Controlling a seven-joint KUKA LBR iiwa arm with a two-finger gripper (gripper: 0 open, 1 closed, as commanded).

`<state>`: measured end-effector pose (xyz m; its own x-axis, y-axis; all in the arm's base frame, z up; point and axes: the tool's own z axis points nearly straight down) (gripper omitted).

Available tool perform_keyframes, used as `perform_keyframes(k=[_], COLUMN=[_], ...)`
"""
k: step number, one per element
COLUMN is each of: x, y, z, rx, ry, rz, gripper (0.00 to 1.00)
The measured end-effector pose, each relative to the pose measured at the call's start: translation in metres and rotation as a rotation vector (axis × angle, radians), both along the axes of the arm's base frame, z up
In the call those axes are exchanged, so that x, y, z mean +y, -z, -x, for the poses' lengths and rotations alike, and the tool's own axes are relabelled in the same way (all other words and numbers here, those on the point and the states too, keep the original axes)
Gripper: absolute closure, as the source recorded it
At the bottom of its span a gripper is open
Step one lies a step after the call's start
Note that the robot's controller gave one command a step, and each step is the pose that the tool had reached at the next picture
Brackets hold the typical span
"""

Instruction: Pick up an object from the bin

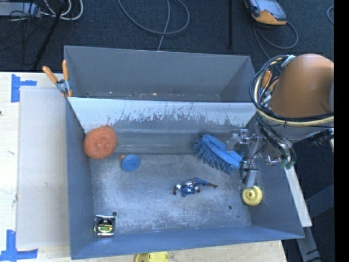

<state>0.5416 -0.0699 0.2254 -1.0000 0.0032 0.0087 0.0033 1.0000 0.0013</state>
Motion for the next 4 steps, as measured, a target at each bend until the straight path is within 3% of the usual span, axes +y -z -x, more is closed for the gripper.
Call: perform_keyframes(k=[1, 2, 3, 4], x=[0.000, 0.028, 0.066, 0.067], y=[-0.005, 0.055, 0.070, 0.095], z=[-0.001, -0.001, -0.002, -0.011], rx=[-0.008, -0.013, -0.007, -0.008], ry=[-0.002, 0.039, -0.118, -0.007], rz=[0.001, 0.001, 0.001, 0.001], gripper=[0.00, 0.00, 0.00, 0.00])
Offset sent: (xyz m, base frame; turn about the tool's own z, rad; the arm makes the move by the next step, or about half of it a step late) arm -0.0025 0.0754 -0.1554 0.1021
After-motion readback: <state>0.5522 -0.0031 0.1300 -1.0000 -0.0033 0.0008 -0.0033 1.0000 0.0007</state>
